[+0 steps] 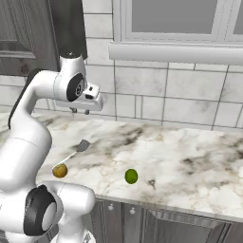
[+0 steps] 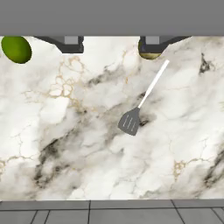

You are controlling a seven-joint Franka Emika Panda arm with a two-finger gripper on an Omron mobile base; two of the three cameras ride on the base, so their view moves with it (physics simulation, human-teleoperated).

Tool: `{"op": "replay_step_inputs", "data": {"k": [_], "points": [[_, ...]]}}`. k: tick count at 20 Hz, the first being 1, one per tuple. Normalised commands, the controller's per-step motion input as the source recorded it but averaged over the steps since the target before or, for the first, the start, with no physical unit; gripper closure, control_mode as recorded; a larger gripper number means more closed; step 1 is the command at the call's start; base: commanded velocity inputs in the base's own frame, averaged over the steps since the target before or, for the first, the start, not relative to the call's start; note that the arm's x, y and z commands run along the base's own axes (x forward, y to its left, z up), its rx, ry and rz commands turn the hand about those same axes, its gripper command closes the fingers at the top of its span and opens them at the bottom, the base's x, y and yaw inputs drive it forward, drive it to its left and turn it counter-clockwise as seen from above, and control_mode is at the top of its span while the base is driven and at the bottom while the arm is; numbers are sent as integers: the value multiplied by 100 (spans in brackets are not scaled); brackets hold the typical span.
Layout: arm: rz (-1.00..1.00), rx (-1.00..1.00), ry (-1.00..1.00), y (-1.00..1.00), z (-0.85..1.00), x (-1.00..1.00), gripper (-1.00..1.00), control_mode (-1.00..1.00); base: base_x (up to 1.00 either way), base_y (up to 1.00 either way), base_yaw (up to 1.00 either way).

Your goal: Place the squash and lime inside the fridge drawer. Close the drawer after placing the vegetables.

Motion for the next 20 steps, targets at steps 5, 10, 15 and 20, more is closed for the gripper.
{"op": "replay_step_inputs", "data": {"k": [5, 10, 15, 20], "points": [[-1, 0, -7, 9, -10, -56, -100, -100, 0, 0, 0], [0, -1, 17, 45, -67, -32, -100, -100, 0, 0, 0], [6, -9, 12, 54, -90, -15, -100, -100, 0, 0, 0], [6, -9, 19, 38, -77, 0, -100, -100, 0, 0, 0]]}}
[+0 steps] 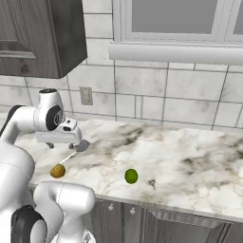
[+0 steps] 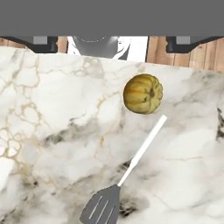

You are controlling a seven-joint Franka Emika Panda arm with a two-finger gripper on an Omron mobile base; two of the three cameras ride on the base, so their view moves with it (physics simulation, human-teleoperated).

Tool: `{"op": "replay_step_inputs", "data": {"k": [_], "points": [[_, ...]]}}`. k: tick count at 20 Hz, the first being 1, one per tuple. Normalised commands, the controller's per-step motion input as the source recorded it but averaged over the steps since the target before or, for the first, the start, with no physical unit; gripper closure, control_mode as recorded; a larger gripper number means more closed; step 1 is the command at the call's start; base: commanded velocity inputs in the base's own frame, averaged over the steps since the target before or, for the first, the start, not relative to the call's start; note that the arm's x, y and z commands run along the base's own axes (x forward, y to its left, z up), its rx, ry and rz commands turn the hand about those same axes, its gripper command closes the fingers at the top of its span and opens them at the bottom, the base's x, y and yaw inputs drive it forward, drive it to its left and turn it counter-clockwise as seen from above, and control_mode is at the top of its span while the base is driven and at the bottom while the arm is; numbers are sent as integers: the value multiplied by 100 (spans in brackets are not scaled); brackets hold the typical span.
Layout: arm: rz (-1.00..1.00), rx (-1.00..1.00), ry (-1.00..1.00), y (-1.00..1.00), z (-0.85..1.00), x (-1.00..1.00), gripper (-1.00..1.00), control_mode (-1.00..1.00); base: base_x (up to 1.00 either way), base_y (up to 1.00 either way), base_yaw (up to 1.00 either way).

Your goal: Place the squash and lime inside the fridge drawer. Close the drawer after placing the vegetables.

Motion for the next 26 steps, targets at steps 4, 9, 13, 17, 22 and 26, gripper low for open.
{"op": "replay_step_inputs", "data": {"k": [4, 9, 13, 17, 22, 26], "points": [[6, 0, 8, 5, -70, 0, -100, -100, 0, 0, 0], [5, 0, 0, 11, -63, -8, -100, -100, 0, 0, 0], [0, 0, -8, 24, -47, -27, -100, -100, 0, 0, 0], [0, 0, -1, 23, -19, -5, -100, -100, 0, 0, 0], [0, 0, 2, 17, -6, 3, -100, -100, 0, 0, 0], [0, 0, 1, 7, -3, 1, -100, -100, 0, 0, 0]]}}
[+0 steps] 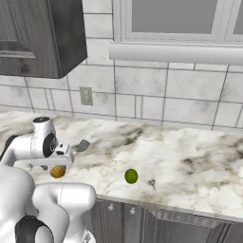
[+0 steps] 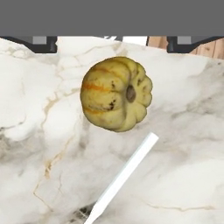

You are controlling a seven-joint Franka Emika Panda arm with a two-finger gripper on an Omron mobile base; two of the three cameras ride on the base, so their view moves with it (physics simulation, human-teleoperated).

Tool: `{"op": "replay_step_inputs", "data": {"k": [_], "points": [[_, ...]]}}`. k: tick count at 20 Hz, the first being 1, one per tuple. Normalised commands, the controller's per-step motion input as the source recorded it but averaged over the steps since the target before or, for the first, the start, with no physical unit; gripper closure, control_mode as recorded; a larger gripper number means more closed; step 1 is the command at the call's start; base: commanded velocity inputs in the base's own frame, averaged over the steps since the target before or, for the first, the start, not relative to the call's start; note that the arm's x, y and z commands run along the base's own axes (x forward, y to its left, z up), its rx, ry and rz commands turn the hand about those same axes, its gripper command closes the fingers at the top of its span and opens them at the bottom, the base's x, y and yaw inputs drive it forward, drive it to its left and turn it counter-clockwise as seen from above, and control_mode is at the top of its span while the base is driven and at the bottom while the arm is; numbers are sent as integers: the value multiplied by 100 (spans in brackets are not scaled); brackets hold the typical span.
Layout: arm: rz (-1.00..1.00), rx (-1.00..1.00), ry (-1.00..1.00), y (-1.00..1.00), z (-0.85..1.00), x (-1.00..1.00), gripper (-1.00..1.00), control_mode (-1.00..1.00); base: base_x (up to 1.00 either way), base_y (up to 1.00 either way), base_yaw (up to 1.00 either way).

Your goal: Place the squash and lime inside the fridge drawer. Close the drawer after placing the vegetables.

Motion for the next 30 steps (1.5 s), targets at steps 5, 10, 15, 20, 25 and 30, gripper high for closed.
{"op": "replay_step_inputs", "data": {"k": [5, 10, 15, 20, 25, 30], "points": [[0, 0, 1, 1, -8, 0, -100, -100, 0, 0, 0], [0, 0, 1, 1, -10, 0, -100, -100, 0, 0, 0], [0, 0, 1, 0, -8, 0, -100, -100, 0, 0, 0], [0, 0, 1, 0, -9, 0, -100, -100, 0, 0, 0], [0, 0, 0, 2, -16, 0, -100, -100, 0, 0, 0], [0, 0, 0, 2, -28, 1, -100, -100, 0, 0, 0]]}}
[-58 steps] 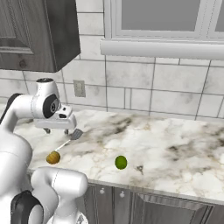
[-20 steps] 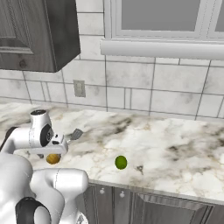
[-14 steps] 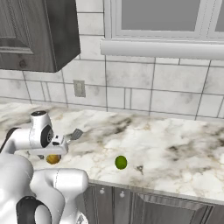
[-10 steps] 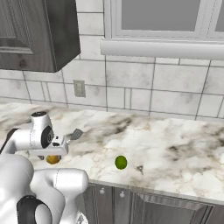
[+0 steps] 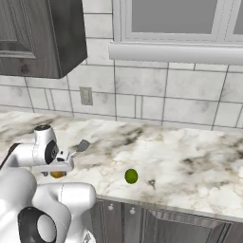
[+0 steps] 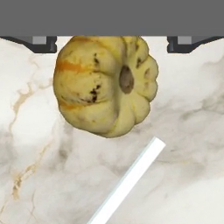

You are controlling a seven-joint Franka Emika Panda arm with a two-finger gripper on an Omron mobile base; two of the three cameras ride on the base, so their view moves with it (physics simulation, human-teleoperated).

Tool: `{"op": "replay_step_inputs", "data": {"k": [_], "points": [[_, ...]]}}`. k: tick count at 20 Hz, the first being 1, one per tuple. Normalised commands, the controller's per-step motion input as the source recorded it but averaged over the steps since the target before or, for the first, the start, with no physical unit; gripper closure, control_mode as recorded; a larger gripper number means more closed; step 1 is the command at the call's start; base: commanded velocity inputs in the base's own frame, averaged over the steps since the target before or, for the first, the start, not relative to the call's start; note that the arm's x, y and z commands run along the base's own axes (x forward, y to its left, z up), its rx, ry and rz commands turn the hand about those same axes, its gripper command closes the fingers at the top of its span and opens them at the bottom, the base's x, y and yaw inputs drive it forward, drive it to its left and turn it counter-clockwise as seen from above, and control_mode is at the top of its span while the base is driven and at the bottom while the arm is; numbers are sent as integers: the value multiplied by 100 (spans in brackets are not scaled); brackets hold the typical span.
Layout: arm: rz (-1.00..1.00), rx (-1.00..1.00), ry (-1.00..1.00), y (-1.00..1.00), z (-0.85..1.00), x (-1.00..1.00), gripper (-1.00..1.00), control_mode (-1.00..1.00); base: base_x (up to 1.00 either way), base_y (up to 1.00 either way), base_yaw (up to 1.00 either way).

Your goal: Place the squash and lime inside the fridge drawer. Close the drawer after placing the vegetables.

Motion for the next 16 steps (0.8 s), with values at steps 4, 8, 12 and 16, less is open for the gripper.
{"op": "replay_step_inputs", "data": {"k": [4, 8, 12, 16], "points": [[0, 0, -5, 1, 0, 45, -100, -100, 0, 0, 0], [0, 0, -9, 2, -1, 34, -100, -100, 0, 0, 0], [0, 0, -2, 0, -16, 0, -100, -100, 0, 0, 0], [0, 0, -5, 0, -43, -37, -100, -100, 0, 0, 0]]}}
